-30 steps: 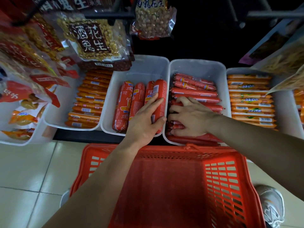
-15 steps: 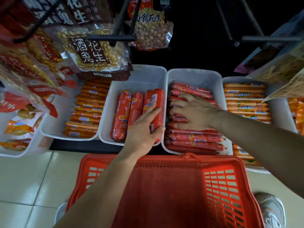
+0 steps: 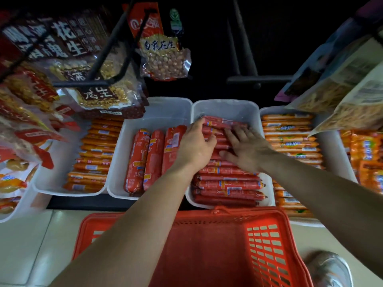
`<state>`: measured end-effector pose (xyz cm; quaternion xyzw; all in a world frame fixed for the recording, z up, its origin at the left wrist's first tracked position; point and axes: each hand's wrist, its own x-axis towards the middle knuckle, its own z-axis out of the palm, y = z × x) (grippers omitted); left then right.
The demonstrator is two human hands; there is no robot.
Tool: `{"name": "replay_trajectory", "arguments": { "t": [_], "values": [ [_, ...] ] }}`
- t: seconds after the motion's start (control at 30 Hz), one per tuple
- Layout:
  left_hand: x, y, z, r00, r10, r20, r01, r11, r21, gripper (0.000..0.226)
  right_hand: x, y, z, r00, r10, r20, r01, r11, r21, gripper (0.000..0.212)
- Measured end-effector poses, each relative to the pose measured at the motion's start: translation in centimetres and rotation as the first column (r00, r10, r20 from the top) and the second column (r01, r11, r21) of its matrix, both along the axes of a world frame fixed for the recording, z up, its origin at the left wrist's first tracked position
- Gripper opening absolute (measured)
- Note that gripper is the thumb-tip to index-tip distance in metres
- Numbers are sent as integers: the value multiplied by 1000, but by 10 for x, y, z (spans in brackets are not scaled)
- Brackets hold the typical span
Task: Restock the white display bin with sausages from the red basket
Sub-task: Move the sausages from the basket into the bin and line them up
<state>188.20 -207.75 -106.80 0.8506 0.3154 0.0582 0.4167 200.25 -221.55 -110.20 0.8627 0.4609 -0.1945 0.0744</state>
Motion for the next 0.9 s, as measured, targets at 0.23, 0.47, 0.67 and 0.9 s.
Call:
{"name": "replay_trajectory", "arguments": {
  "t": [0.23,0.47,0.67,0.9],
  "values": [
    [33,-19,-32,979,43,-199,-66,992,-111,75,20,5,-2,974,158,164,-149,987,-68,108],
    [18,-29,-38,984,157,-80,-167,975,-149,60,41,23,11,924,42,380,-66,997,48,80],
    [17,-28,-44,977,197,-85,-214,931,-297,65,17,-7,0,979,84,186,-88,996,15,63],
    [-1,-37,-36,988,150,-46,-157,936,-315,55,56,14,10,936,70,346,-72,997,-9,63]
  ]
}}
